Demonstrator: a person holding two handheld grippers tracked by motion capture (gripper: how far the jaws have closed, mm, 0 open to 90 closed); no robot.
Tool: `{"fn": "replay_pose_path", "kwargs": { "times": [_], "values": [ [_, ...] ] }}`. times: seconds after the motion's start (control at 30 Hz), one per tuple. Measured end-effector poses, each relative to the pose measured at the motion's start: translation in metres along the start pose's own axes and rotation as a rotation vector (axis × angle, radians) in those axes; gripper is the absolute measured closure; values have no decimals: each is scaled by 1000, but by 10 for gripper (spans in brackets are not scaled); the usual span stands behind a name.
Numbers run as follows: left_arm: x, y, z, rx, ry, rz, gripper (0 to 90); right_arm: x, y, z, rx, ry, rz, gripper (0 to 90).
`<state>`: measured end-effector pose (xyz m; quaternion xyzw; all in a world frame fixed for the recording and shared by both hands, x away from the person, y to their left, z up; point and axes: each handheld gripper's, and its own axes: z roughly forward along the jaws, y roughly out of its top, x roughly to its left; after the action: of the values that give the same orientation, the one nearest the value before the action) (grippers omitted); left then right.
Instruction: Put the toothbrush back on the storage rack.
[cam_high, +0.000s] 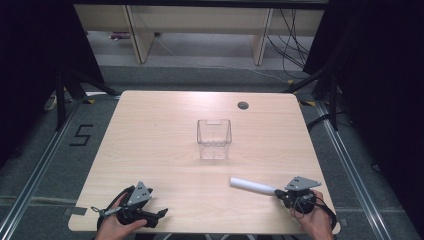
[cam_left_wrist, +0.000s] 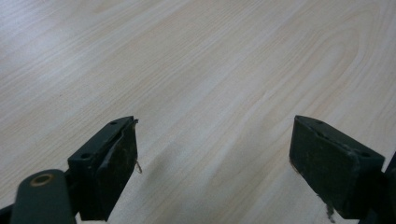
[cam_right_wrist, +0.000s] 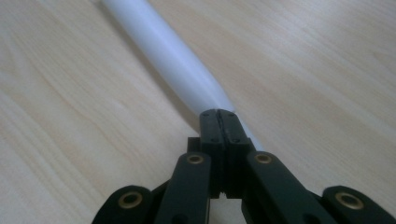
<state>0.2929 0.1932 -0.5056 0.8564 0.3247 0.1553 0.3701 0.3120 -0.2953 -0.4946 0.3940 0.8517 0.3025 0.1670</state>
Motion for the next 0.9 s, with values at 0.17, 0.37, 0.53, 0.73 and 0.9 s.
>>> {"fn": "replay_pose_path", "kwargs": {
  "times": [0.17,0.37,0.53,0.73,0.9],
  "values": [
    [-1,0,0,2,-8,-9,149,-1,5,4,1,-10,15,900],
    [-2,0,1,-7,-12,-26,149,-7,15,12,-3,-39,-33,897],
    [-2,0,1,-7,-12,-28,149,-9,21,18,8,-42,-39,897],
    [-2,0,1,-7,-14,-27,149,-11,29,24,8,-54,-47,894],
    [0,0,0,8,-4,-2,149,-12,36,30,16,-57,-66,891]
  ]
}}
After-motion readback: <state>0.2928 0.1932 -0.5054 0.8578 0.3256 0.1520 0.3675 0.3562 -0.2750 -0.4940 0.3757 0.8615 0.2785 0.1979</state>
